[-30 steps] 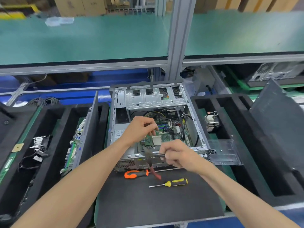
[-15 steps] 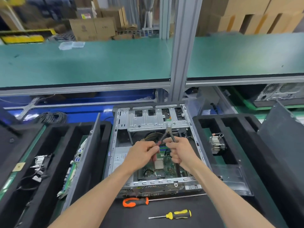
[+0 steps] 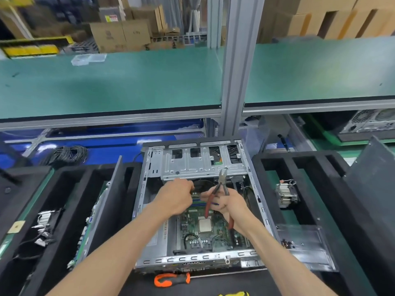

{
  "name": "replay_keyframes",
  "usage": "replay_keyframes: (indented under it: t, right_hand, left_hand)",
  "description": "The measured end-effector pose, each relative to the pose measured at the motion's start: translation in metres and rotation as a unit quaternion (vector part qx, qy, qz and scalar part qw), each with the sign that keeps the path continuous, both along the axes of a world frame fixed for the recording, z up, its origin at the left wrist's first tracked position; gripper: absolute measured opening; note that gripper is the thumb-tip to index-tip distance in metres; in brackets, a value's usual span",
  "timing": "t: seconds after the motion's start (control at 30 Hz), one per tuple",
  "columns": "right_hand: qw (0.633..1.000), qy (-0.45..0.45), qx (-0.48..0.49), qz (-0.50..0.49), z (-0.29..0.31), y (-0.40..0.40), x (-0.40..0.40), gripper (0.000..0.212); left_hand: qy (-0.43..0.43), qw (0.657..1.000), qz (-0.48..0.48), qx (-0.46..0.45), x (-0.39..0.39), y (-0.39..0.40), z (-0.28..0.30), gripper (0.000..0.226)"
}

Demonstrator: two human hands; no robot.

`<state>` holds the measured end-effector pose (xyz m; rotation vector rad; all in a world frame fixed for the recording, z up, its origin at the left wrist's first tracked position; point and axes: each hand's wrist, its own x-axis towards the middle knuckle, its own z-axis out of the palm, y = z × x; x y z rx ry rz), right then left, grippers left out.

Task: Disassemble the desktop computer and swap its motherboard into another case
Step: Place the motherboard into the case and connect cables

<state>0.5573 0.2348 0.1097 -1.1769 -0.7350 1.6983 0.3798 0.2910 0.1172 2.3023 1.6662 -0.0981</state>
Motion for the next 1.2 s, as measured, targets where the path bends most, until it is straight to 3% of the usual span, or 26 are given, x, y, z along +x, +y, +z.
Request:
replay_keyframes:
  t: [0.1, 0.17, 0.3, 0.43, 0.57, 0.63, 0.77, 0.87, 1.03, 1.2]
  right_hand:
    - [0.997, -0.050, -0.015, 0.056, -0.005, 0.000, 0.004, 0.042]
    - [0.994, -0.067, -0.032, 0.081, -0.007, -0.001, 0.004, 0.037]
    - [0.983, -0.121, -0.039, 0.131, -0.009, -0.001, 0.002, 0.028]
    - [0.946, -0.253, 0.007, 0.202, -0.014, 0.001, 0.002, 0.015]
    - [0.912, -0.362, 0.061, 0.183, -0.019, 0.007, -0.002, 0.029]
    - [0.873, -0.446, 0.100, 0.167, -0.021, 0.011, -0.007, 0.032]
    - [0.672, -0.682, 0.219, 0.186, -0.023, 0.017, -0.015, 0.043]
    - [0.581, -0.738, 0.256, 0.231, -0.025, 0.018, -0.021, 0.046]
    - [0.537, -0.765, 0.256, 0.246, -0.026, 0.021, -0.028, 0.037]
    - [0.524, -0.775, 0.248, 0.252, -0.028, 0.023, -0.038, 0.031]
  left_hand:
    - [0.086, 0.994, 0.013, -0.065, 0.008, 0.003, -0.008, 0.038]
    - [0.098, 0.987, 0.018, -0.123, 0.007, 0.013, -0.013, 0.047]
    - [0.090, 0.981, 0.017, -0.171, -0.004, 0.035, -0.022, 0.030]
    - [0.065, 0.978, 0.046, -0.194, -0.020, 0.049, -0.037, 0.022]
    - [0.017, 0.972, 0.079, -0.220, -0.030, 0.056, -0.051, 0.031]
    - [0.007, 0.972, 0.079, -0.220, -0.030, 0.058, -0.056, 0.032]
    - [-0.016, 0.974, 0.069, -0.214, -0.032, 0.060, -0.063, 0.028]
    - [-0.025, 0.974, 0.066, -0.215, -0.032, 0.060, -0.064, 0.022]
    - [-0.033, 0.976, 0.070, -0.205, -0.030, 0.059, -0.061, 0.024]
    - [-0.020, 0.978, 0.055, -0.202, -0.029, 0.056, -0.057, 0.026]
